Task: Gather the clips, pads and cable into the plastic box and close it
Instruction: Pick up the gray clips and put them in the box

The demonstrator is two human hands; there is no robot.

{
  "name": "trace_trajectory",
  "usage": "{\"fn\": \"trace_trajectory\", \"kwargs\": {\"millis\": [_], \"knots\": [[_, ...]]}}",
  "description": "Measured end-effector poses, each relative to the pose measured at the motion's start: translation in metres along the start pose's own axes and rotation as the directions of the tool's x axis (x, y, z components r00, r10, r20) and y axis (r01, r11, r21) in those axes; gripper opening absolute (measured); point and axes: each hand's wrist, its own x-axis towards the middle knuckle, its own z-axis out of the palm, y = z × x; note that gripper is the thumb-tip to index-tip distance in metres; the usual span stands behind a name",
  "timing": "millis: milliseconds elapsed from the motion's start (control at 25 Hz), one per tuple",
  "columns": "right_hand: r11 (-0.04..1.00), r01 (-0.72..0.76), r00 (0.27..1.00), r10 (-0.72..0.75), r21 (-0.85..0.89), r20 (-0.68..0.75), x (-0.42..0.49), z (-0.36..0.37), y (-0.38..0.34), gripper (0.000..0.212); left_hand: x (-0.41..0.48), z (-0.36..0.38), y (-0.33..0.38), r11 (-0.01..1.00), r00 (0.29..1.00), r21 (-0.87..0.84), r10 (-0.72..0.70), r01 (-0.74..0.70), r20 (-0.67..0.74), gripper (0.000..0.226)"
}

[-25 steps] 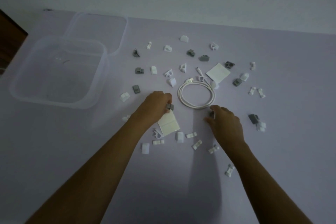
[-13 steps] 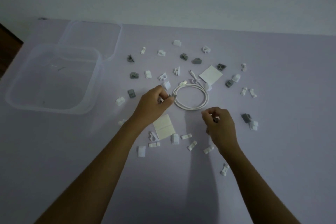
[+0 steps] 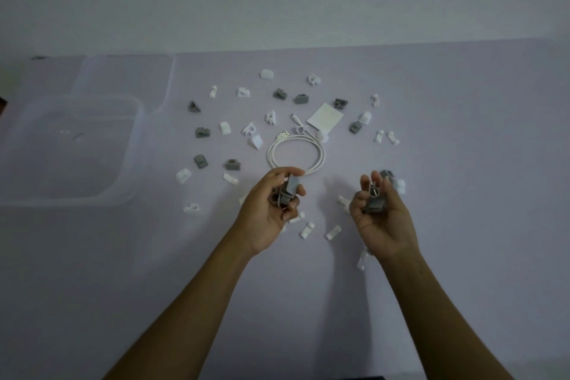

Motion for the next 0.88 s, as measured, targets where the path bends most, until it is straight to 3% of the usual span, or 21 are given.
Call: {"fn": "trace_trajectory", "kwargs": {"millis": [80, 200, 240, 320, 400, 520, 600, 680, 760, 880], "knots": [[0.998, 0.05, 0.998, -0.049, -0.024, 0.044, -0.002, -0.009, -0.013, 0.03, -0.002, 0.01, -0.011, 0.999, 0.999, 0.035, -0.037, 0.037, -0.012, 0.029], [0.993, 0.107, 0.994, -0.108, -0.058, -0.01, -0.006, -0.022, -0.033, 0.008, -0.005, 0.023, -0.031, 0.946, 1.0, 0.323, 0.0, 0.001, -0.004, 0.023], [0.991, 0.112, 0.992, -0.115, -0.071, -0.043, -0.006, -0.026, -0.038, 0.013, -0.007, 0.027, -0.037, 0.896, 1.0, 0.443, 0.009, -0.019, 0.024, 0.023], [0.983, 0.122, 0.985, -0.137, -0.138, -0.107, -0.01, -0.035, -0.049, 0.013, -0.01, 0.037, -0.049, 0.695, 0.995, 0.713, 0.02, -0.087, 0.102, 0.02], [0.957, 0.125, 0.971, -0.172, -0.263, -0.165, -0.012, -0.046, -0.056, 0.008, -0.01, 0.047, -0.06, 0.371, 0.979, 0.906, 0.065, -0.202, 0.192, 0.015], [0.878, 0.114, 0.94, -0.247, -0.465, -0.234, -0.016, -0.062, -0.066, 0.006, -0.004, 0.067, -0.075, 0.0, 0.946, 0.946, 0.038, -0.323, 0.323, 0.018], [0.766, 0.106, 0.915, -0.325, -0.634, -0.24, -0.021, -0.065, -0.071, 0.01, 0.006, 0.077, -0.085, -0.165, 0.944, 0.931, -0.006, -0.325, 0.329, 0.028], [0.586, 0.125, 0.883, -0.433, -0.801, -0.179, -0.023, -0.066, -0.074, 0.008, 0.016, 0.086, -0.094, -0.27, 0.946, 0.907, -0.057, -0.322, 0.319, 0.037], [0.335, 0.165, 0.842, -0.537, -0.928, -0.044, -0.018, -0.063, -0.077, 0.011, 0.023, 0.093, -0.101, -0.315, 0.941, 0.887, -0.108, -0.338, 0.321, 0.04], [-0.024, 0.165, 0.801, -0.58, -0.986, 0.149, -0.004, -0.053, -0.08, 0.025, 0.031, 0.096, -0.112, -0.346, 0.933, 0.867, -0.137, -0.36, 0.333, 0.035]]}}
